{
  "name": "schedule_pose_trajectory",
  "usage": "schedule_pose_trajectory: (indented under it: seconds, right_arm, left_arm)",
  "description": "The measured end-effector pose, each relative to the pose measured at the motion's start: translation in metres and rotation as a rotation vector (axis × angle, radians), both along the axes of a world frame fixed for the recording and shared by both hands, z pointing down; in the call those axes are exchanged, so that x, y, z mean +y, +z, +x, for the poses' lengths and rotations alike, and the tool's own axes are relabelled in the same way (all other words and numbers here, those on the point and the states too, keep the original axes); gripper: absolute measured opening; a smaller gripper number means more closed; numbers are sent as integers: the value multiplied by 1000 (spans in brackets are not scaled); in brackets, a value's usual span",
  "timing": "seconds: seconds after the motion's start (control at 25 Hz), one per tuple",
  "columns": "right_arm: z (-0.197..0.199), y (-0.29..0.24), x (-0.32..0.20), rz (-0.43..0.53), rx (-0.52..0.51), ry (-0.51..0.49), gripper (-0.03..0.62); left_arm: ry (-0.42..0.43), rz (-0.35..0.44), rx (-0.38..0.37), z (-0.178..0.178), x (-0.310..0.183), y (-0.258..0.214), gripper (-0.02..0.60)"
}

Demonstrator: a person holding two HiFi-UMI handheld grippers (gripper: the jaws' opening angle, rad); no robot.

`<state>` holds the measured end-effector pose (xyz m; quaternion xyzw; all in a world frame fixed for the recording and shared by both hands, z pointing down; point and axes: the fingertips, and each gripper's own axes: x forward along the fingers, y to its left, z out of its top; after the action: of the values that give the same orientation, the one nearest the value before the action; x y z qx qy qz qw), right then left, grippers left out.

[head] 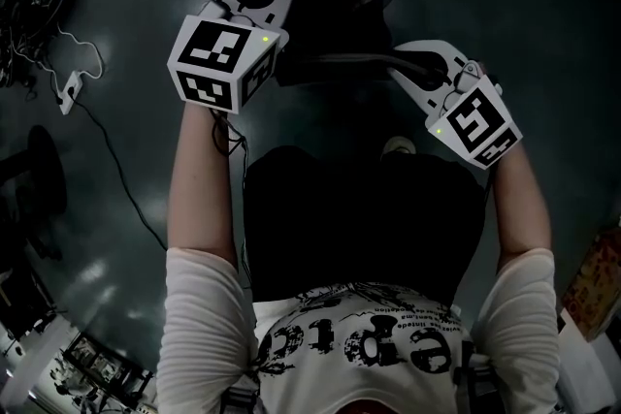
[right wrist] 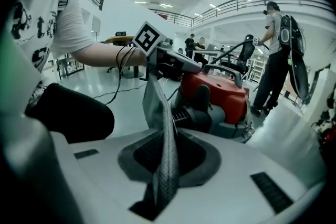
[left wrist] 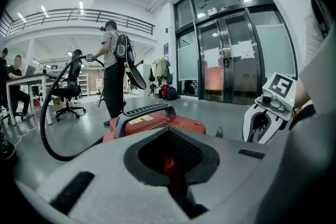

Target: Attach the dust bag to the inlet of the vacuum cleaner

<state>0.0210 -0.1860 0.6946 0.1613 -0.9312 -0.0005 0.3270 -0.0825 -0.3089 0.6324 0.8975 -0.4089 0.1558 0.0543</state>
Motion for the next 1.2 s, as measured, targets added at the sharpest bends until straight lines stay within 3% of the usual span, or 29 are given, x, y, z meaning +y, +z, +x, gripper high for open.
schedule_pose_trajectory:
  seconds: [0.36,0.48,0.6,0.88,1.2]
  right_arm:
    - [-6,-7,-2,78,11,-43,38]
    - [-2,-2,-5,64,-3,2,42]
    - [3,3,-3,28,-7,45,41]
    - [-4,-8,-6,104,24,7,43]
    - [7,4,-11,67,-30,50,46]
  left_arm:
    - [-25,7,11,1,0,-2,3]
    - [-38,32,9,-2,1,-2,2]
    - [-43,8,3,-2,0,1,3]
    - [-23,-5,15,-1,-1,-3,3]
    - [-2,-8,13,1,-1,2,2]
